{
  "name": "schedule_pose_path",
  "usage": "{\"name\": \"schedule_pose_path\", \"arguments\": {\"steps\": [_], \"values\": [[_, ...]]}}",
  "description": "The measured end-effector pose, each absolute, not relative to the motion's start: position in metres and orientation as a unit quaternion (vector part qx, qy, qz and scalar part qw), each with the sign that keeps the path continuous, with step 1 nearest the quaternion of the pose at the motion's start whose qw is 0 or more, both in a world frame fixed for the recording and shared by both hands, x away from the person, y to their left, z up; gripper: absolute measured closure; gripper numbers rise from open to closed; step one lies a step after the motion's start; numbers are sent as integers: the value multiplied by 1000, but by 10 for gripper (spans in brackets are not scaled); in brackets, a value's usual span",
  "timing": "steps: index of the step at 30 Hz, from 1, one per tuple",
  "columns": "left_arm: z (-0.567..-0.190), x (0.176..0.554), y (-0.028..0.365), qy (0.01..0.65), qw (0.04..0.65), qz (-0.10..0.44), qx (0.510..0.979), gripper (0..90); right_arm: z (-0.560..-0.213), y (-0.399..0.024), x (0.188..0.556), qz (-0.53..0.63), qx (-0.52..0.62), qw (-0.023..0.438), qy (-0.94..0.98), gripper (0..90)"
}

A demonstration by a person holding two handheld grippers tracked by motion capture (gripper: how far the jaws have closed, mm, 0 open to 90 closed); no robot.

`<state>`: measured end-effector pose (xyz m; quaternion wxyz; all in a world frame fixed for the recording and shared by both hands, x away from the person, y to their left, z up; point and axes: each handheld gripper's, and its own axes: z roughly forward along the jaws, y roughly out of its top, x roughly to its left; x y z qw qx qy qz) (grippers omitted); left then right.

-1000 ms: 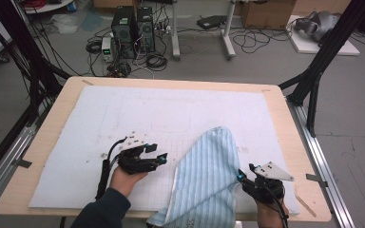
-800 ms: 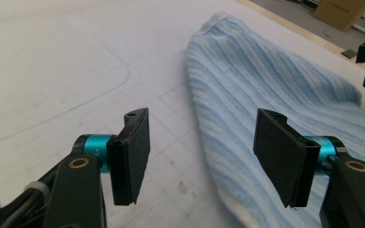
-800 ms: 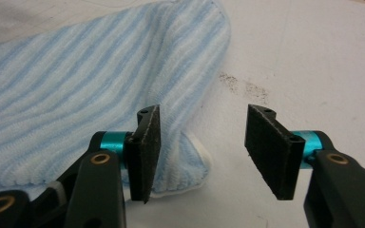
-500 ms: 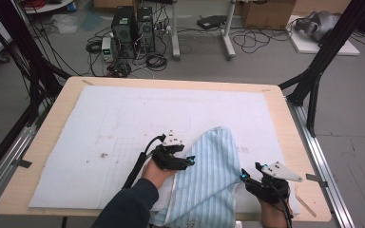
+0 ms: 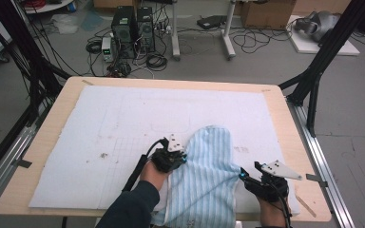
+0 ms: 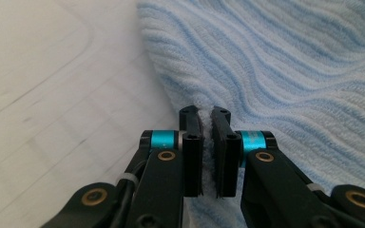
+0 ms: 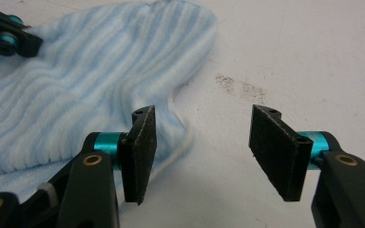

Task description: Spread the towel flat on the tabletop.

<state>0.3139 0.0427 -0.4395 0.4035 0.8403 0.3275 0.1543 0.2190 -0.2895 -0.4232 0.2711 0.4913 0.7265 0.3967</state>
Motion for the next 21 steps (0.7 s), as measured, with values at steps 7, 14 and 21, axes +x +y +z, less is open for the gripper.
{"name": "schedule_pose_path", "arguments": {"steps": [7,14,21], "values": [[-431,310,103,379,416,178,807,840,-424,-276,228,405,489,263,727,421],[-433,299,145,406,422,200,786,836,-427,-252,243,403,481,240,740,470],[-434,295,157,419,448,185,768,497,-428,-203,269,415,446,186,771,462]]}}
